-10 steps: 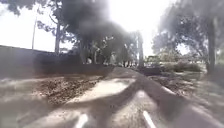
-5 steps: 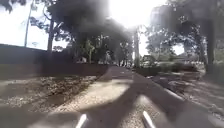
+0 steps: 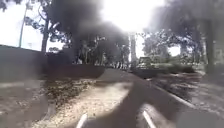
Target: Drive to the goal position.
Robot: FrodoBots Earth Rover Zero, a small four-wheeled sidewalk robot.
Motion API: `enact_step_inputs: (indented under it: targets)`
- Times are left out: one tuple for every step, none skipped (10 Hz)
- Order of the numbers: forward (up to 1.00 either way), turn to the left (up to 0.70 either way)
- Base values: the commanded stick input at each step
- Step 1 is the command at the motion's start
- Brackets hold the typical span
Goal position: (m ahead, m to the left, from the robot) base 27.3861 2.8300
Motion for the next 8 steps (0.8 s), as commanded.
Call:
enact_step_inputs:
  targets:
    - [0.85, 0.00]
    - [0.85, 0.00]
    - [0.85, 0.00]
    - [0.85, 0.00]
    - [0.85, 0.00]
    - [0.85, 0.00]
    - [0.85, 0.00]
    - [0.85, 0.00]
